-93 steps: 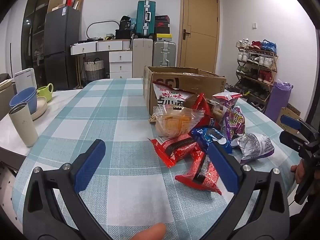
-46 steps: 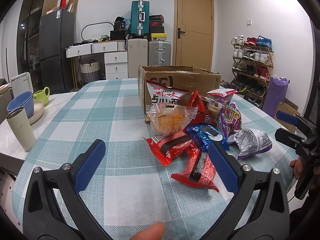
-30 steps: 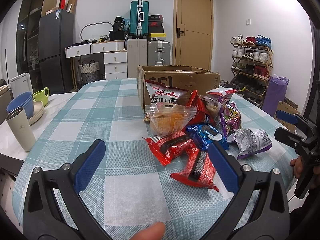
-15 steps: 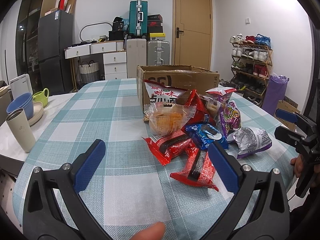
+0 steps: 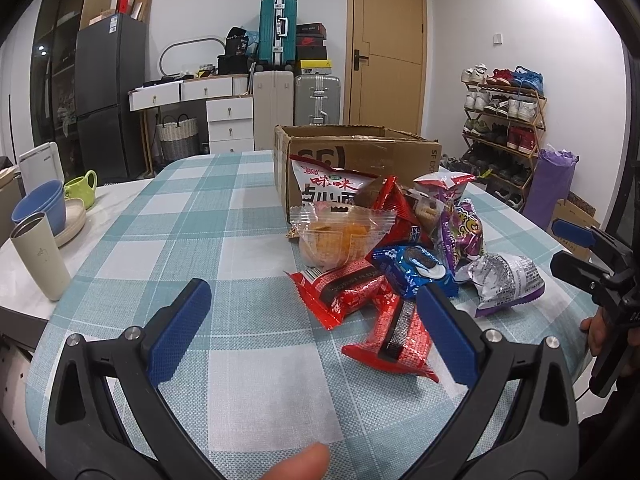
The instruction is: Organize snacks
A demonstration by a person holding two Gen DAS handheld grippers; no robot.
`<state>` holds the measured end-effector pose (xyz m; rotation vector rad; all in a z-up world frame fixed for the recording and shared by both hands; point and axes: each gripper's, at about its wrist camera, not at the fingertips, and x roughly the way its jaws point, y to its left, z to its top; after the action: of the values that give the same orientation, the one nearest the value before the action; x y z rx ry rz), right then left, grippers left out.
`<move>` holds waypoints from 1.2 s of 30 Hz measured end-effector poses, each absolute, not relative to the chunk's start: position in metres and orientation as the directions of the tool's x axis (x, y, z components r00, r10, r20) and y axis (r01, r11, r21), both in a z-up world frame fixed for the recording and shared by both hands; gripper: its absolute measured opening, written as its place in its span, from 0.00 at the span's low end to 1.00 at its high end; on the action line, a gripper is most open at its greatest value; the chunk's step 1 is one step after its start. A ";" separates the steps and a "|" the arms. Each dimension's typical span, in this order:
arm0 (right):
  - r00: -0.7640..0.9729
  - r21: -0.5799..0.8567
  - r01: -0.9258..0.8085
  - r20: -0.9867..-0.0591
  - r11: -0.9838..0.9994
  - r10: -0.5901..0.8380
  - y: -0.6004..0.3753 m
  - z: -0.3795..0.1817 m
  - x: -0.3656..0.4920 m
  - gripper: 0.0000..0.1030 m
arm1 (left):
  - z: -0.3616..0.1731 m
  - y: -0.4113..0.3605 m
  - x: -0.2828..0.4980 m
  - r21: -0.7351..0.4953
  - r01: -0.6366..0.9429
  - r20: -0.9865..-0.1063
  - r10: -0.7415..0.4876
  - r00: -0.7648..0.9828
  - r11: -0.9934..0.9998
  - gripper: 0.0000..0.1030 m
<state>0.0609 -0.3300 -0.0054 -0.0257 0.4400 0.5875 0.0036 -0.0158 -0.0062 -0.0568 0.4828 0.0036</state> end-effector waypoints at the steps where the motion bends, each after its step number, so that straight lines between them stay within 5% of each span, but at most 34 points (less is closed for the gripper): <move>1: 0.743 0.101 -0.539 -0.413 0.837 0.528 -0.330 -0.005 0.061 1.00 | -0.006 -0.014 0.005 -0.055 -0.018 -0.467 -0.010 0.884 0.998 0.99; 13: 0.700 0.150 -0.473 -0.534 0.868 0.474 -0.325 0.005 0.077 1.00 | 0.011 -0.013 0.006 -0.056 0.007 -0.511 -0.035 0.859 0.998 0.99; 21: 0.620 0.106 -0.445 -0.680 0.889 0.391 -0.300 -0.003 0.093 1.00 | 0.028 -0.003 0.002 -0.132 -0.060 -0.455 -0.006 0.890 0.989 0.99; 28: 0.589 0.097 -0.422 -0.727 0.902 0.353 -0.285 -0.010 0.110 1.00 | 0.027 -0.031 0.012 0.053 0.017 -0.513 0.013 0.858 0.998 0.99; 36: 0.534 0.175 -0.392 -0.756 0.903 0.379 -0.292 -0.024 0.120 0.93 | 0.014 -0.052 0.021 0.085 0.140 -0.579 -0.066 0.813 0.986 0.99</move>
<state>0.1203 -0.2921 -0.0244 -0.0165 0.8965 0.4591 0.0212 -0.0522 0.0143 0.1256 0.6126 -0.1105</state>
